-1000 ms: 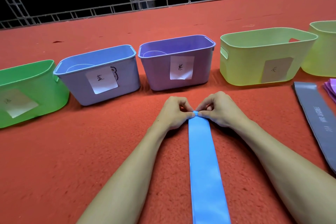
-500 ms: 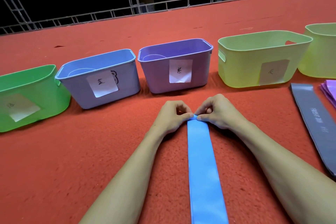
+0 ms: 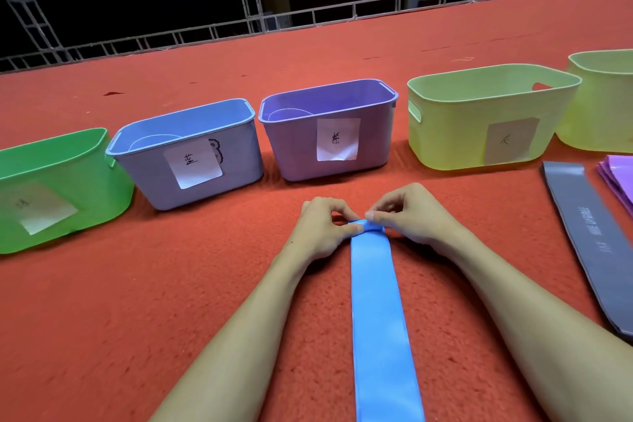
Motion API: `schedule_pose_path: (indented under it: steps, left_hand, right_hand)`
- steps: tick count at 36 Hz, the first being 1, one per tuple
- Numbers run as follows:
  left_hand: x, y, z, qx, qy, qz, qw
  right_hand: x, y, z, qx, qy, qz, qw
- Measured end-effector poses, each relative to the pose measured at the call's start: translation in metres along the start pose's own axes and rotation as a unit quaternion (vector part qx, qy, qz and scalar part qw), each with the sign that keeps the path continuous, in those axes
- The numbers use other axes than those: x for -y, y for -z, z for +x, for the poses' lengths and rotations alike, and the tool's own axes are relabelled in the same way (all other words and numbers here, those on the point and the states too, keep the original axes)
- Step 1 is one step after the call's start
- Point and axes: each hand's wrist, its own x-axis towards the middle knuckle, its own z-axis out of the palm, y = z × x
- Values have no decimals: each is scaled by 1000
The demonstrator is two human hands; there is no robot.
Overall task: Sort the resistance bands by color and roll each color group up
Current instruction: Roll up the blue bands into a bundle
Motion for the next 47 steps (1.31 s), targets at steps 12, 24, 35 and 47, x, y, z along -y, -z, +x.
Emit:
schedule_pose_path:
  steps: [12, 24, 35, 47]
  left_hand:
    - [-1, 0, -2, 16, -3, -34, 999]
    - [-8, 13, -8, 46, -27, -92, 994]
    - [-7, 17, -7, 73, -40, 41, 996]
    - [-12, 15, -11, 78, -58, 28, 995]
  right_hand:
    - [19, 6, -8, 52, -15, -79, 995]
    - [12, 4, -6, 45, -26, -29, 998]
    - [12, 5, -6, 58, -42, -10, 997]
    - [8, 11, -6, 84, -35, 24, 996]
